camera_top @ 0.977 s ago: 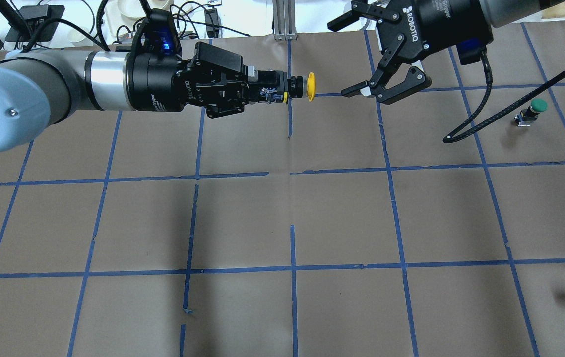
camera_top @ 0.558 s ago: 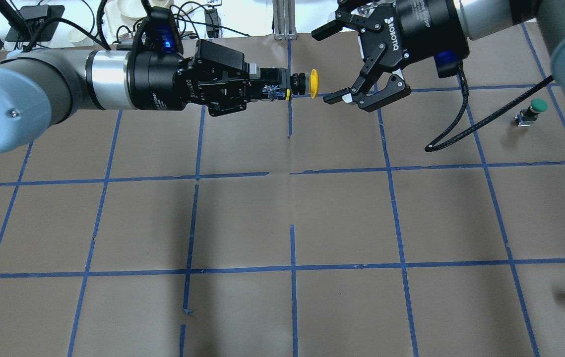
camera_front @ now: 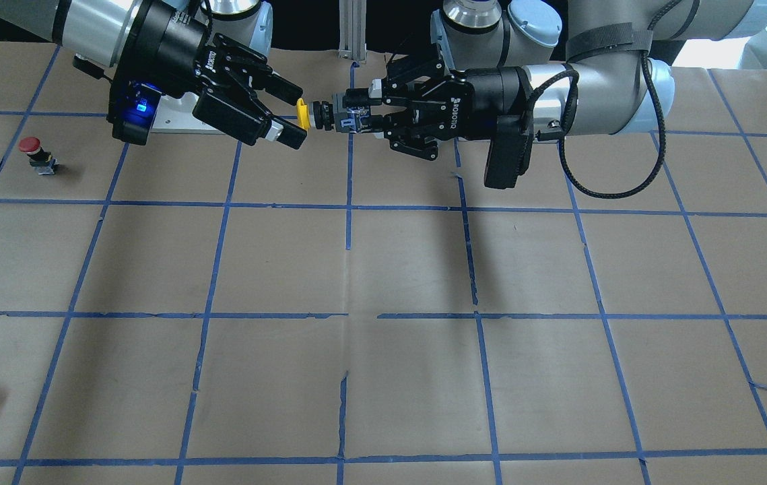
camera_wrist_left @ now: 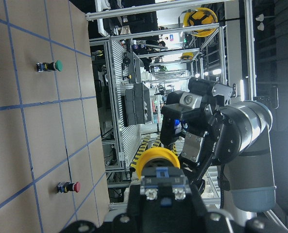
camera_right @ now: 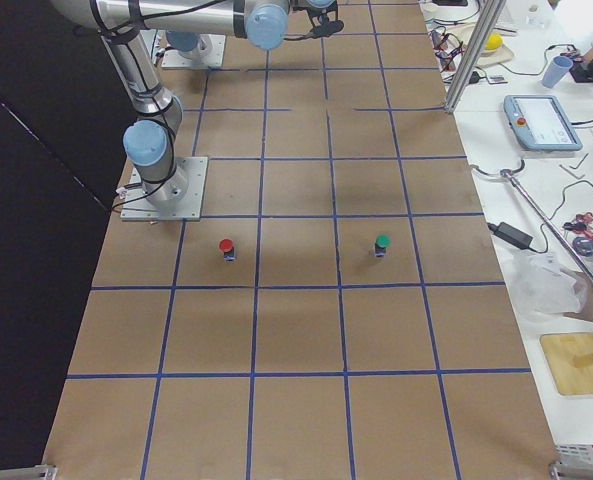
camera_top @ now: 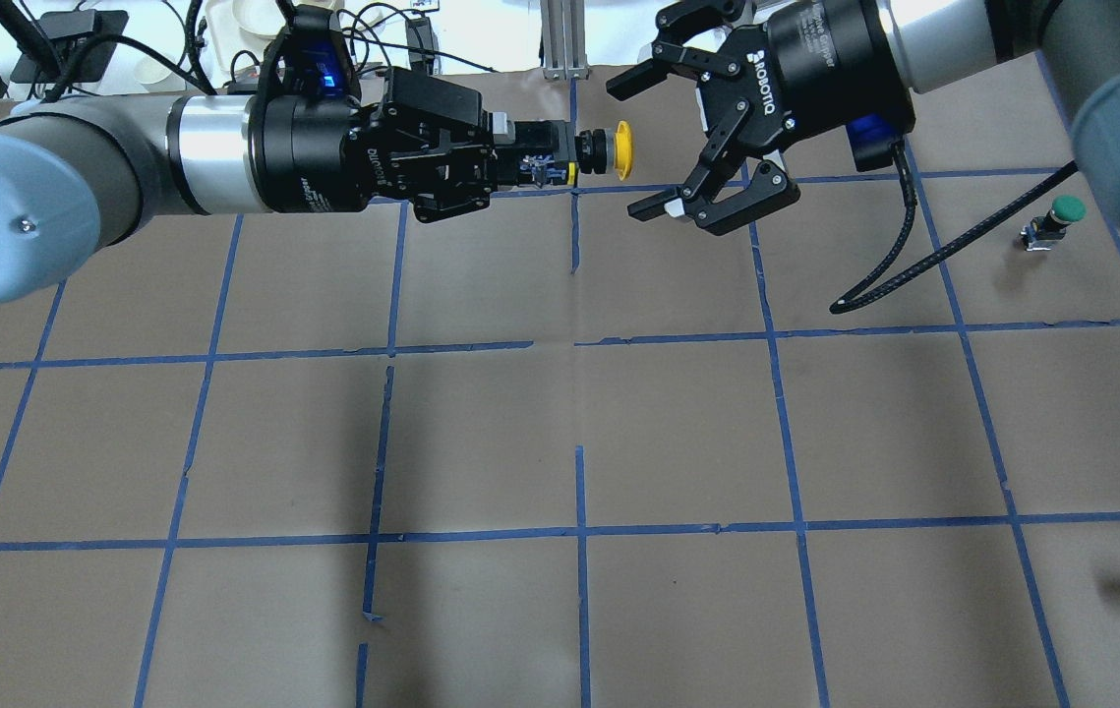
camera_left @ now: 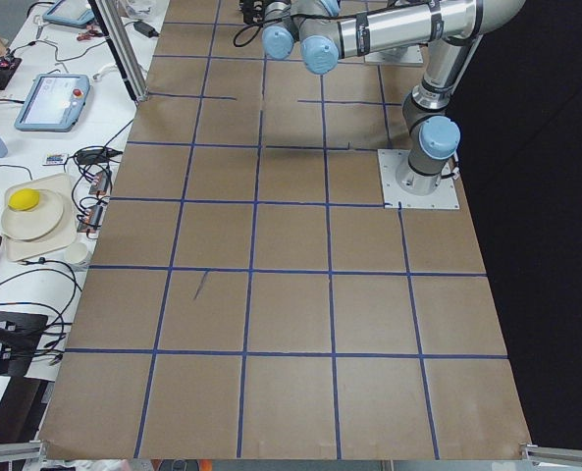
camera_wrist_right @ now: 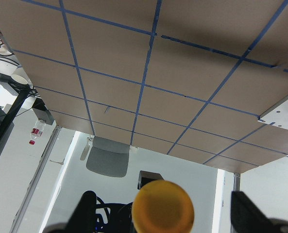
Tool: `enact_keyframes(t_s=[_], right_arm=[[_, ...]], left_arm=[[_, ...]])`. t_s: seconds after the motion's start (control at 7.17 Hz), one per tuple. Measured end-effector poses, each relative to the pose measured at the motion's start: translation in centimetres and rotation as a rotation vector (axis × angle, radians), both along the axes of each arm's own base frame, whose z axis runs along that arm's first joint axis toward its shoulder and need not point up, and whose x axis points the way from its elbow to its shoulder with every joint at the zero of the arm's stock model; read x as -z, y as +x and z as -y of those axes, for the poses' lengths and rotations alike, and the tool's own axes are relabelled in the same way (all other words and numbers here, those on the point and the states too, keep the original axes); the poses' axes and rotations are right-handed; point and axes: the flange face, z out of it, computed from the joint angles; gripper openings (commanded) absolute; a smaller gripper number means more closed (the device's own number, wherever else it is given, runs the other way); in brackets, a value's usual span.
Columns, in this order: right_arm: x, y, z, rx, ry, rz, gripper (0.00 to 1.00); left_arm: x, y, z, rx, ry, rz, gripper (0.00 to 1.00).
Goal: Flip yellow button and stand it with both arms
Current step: 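Close the right gripper on the yellow cap held by the left gripper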
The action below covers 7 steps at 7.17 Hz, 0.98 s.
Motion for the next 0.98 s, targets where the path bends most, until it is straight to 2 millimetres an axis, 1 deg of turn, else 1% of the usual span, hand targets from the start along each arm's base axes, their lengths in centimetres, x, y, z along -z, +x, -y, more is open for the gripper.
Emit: enact_keyframes(t_s=[0.14,0.28,0.42,0.56,0.7,0.84,0.98], right_arm=[[-0.11,0.04,0.0,0.005,0.004,0.004,0.78],[-0.21,0.08,-0.03,0.007,0.004,0.008,0.64],[-0.26,0.1,-0.04,0.007,0.004,0.012,0.43],[-0.26,0.11,-0.06,0.007,0.004,0.013,0.31],[-0.25,0.11,-0.07,0.007,0.003,0.014,0.24],[-0.25,0.12,-0.07,0.006,0.003,0.014,0.21],[-0.25,0.12,-0.07,0.006,0.003,0.014,0.21]], left_arm=[[0.02,0.0,0.02,0.0,0.0,0.0,0.07],[0.01,0.0,0.02,0.0,0.0,-0.001,0.07],[0.03,0.0,0.02,-0.001,0.0,-0.001,0.07],[0.04,0.0,0.02,0.0,0.0,-0.001,0.07],[0.04,0.0,0.01,0.0,-0.002,-0.001,0.07],[0.03,0.0,-0.01,0.0,-0.003,-0.001,0.07],[0.03,0.0,-0.04,0.0,-0.004,0.0,0.11]])
